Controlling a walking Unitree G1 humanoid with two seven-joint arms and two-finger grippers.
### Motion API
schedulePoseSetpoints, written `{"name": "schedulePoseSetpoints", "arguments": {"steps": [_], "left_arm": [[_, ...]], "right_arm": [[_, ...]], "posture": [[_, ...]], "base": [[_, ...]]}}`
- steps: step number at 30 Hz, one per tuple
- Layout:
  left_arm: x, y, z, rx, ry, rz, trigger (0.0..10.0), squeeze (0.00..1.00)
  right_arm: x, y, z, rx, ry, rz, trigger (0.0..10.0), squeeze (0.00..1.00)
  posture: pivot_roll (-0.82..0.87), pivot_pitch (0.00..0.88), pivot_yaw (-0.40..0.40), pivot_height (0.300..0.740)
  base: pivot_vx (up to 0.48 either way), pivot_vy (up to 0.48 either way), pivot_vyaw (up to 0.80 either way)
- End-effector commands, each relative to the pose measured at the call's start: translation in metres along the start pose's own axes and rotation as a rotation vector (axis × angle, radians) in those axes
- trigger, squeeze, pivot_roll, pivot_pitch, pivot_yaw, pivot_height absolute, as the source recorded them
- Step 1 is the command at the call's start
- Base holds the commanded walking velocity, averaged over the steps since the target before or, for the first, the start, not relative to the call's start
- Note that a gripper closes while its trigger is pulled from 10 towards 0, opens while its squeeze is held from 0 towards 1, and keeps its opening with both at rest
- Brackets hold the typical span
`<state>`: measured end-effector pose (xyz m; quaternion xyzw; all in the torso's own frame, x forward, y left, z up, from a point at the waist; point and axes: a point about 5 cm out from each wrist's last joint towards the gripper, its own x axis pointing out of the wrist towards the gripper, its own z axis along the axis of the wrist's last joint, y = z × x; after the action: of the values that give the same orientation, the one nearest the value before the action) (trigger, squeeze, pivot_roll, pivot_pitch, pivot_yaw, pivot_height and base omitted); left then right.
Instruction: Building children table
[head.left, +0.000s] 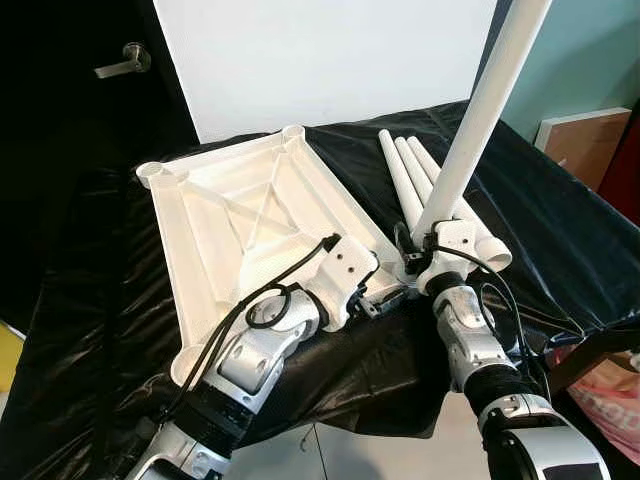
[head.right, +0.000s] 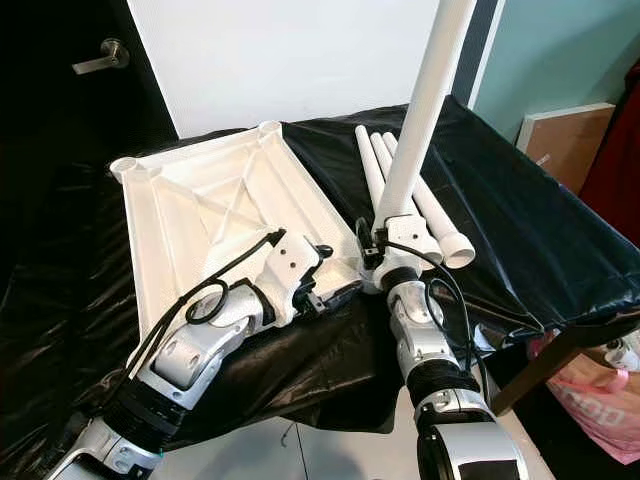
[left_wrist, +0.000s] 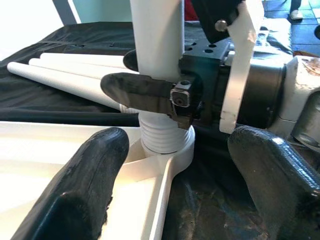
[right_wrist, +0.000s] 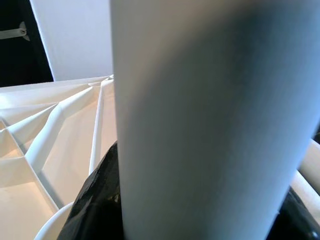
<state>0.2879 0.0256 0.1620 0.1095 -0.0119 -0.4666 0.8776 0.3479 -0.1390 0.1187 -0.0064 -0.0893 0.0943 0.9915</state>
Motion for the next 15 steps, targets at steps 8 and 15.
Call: {"name": "schedulePoseSetpoints", "arguments": {"steps": [8,15], "left_arm": [[0.000,0.001,-0.001,0.003,0.010,-0.039,10.0,0.00],[0.000,0.001,0.000,0.001,0.006,-0.039,10.0,0.00]], "right_arm": [[-0.023,0.006,-0.031,-0.117,0.110,0.102,10.0,0.00],[-0.028,0.005,-0.036,-0.137,0.122,0.114,10.0,0.00]], "posture": [[-0.19,0.009,0.050,0.740],[-0.19,0.009,0.051,0.740]], "base": [[0.000,0.000,0.00],[0.000,0.000,0.00]]}}
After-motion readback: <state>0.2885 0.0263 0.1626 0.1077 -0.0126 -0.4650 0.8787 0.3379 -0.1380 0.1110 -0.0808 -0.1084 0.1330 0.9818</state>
